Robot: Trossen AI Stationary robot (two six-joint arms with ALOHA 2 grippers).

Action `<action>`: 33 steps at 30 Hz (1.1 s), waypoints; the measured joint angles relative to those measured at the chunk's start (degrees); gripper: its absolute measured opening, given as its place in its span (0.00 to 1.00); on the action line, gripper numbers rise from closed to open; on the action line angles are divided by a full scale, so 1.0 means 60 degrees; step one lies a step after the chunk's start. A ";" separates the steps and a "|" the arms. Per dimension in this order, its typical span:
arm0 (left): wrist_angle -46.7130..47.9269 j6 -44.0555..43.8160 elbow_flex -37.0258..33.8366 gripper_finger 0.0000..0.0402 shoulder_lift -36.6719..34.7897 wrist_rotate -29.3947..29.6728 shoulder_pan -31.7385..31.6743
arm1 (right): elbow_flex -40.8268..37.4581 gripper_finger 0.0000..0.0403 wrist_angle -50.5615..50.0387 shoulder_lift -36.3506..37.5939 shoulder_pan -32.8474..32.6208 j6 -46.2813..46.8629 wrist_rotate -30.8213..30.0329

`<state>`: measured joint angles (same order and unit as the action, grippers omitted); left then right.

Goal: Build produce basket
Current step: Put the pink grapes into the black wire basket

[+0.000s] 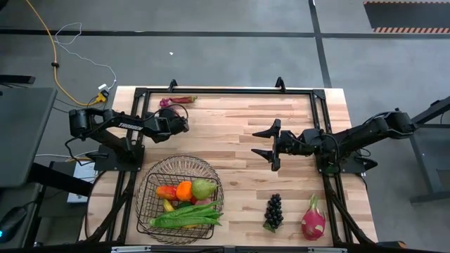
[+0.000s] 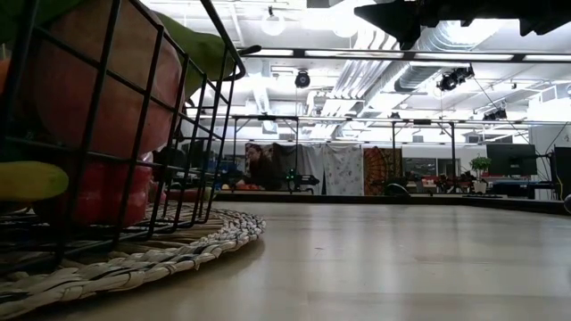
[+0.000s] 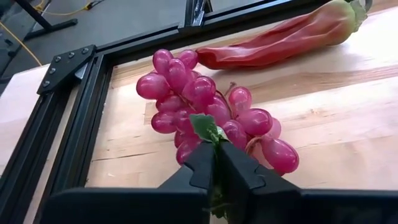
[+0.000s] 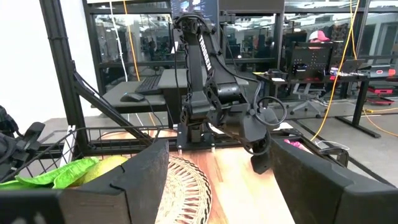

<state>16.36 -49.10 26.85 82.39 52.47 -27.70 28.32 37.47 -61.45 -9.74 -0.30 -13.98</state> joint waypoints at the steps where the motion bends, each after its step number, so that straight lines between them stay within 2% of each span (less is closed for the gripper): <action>1: 0.0000 0.0041 0.0000 0.01 0.0000 0.0013 0.0008 | 0.0000 0.67 0.0000 0.0000 0.0000 -0.0004 0.0004; 9: 0.0016 0.0193 0.0000 0.01 -0.0427 0.0295 0.0347 | 0.0000 0.67 -0.0076 0.0000 0.0000 -0.0022 0.0000; 16: 0.0097 0.0568 0.0000 0.00 -0.1971 0.0463 0.0907 | 0.0000 0.67 -0.0076 0.0000 0.0000 -0.0019 0.0000; 26: 0.0217 0.1005 0.0000 0.00 -0.4329 0.1481 0.2544 | 0.0000 0.67 -0.0145 0.0000 0.0000 -0.0022 0.0000; 33: -0.0633 0.2143 0.0004 0.00 -0.5505 0.1524 0.3662 | 0.0000 0.67 -0.0142 0.0000 0.0000 -0.0021 0.0000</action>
<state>12.56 -36.24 26.87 49.36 61.61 -5.73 28.32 36.62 -61.45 -9.74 -0.42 -13.98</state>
